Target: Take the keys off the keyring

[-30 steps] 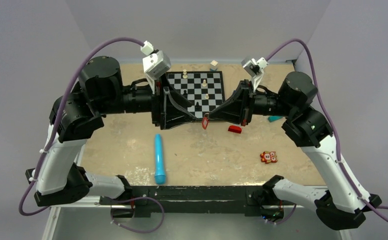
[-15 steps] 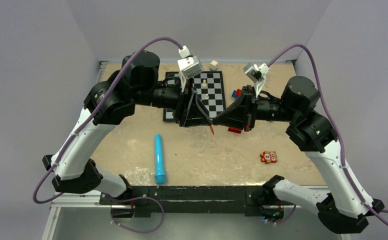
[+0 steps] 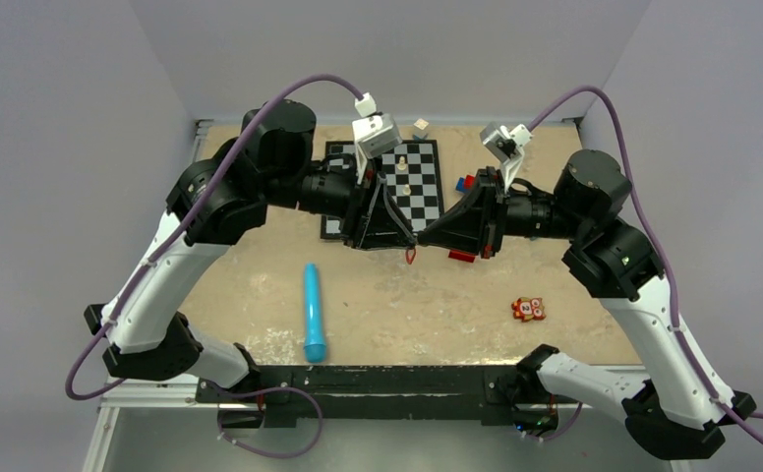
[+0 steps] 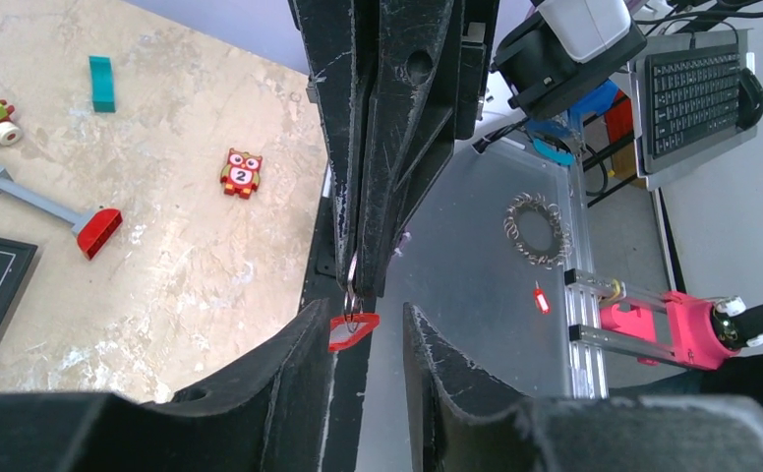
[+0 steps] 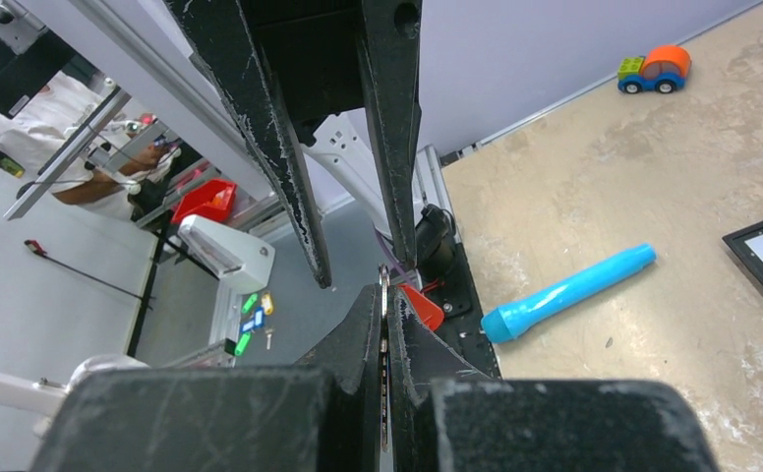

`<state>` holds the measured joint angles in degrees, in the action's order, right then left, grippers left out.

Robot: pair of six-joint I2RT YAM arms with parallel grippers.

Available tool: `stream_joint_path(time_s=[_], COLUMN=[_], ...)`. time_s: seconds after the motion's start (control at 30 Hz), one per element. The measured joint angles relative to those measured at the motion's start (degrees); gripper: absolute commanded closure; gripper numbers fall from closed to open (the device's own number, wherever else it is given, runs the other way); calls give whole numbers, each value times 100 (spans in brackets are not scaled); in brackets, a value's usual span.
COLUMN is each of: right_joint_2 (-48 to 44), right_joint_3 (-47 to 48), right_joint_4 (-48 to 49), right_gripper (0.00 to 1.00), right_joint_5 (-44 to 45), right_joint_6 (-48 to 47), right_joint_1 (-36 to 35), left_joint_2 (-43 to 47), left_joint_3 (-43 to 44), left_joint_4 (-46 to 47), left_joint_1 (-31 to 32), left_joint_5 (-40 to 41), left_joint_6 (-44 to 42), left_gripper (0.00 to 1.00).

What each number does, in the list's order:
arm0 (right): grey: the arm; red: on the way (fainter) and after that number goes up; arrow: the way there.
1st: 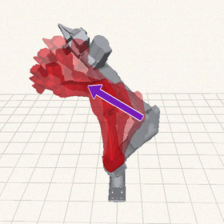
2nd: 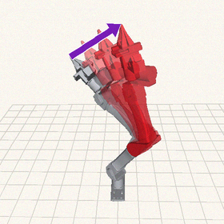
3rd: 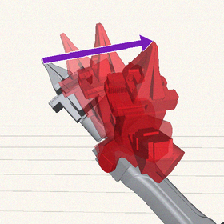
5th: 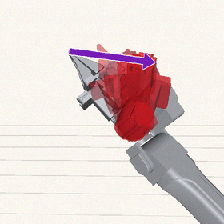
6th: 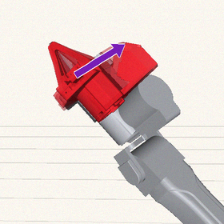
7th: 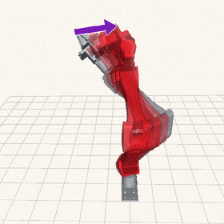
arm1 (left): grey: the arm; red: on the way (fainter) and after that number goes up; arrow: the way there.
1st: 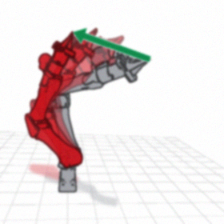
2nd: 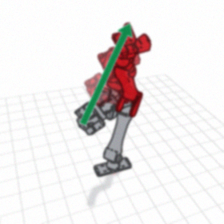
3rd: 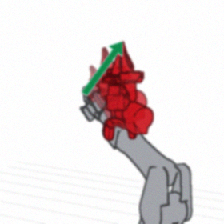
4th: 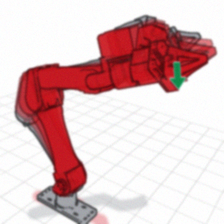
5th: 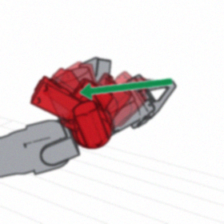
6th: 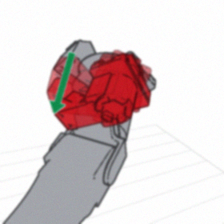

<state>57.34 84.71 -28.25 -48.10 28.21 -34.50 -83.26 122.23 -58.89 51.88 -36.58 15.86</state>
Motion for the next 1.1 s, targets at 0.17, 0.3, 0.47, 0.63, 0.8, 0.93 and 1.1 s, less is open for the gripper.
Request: stream_joint_path(time_s=[0.17, 0.3, 0.47, 0.63, 0.8, 0.93, 1.1], right_joint_2=[0, 2, 2, 0, -4, -55, -114], right_joint_3=[-7, -11, -11, -13, -101, -240, -339], right_joint_4=[48, 52, 90, 94, 240, 481, 962], right_gripper=[100, 100, 100, 100, 100, 100, 100], right_joint_5=[-63, -90, -103, -146, -223, -258, -319], right_joint_6=[9, 17, 28, 35, 122, 293, 597], right_joint_1=[0, 0, 0, 0, 2, 2, 4], left_joint_2=[-22, -35, -72, -96, -96, -90, 31], left_joint_3=[0, -24, -26, -26, -26, -26, -114], left_joint_4=[4, 17, 63, 63, 42, 55, 358], left_joint_1=[0, 0, -2, -13, -13, -26, -48], left_joint_5=[-76, -109, -166, -181, -201, -227, -345], left_joint_6=[0, 2, 7, 9, 9, 57, 293], left_gripper=[69, 73, 92, 100, 100, 100, 100])
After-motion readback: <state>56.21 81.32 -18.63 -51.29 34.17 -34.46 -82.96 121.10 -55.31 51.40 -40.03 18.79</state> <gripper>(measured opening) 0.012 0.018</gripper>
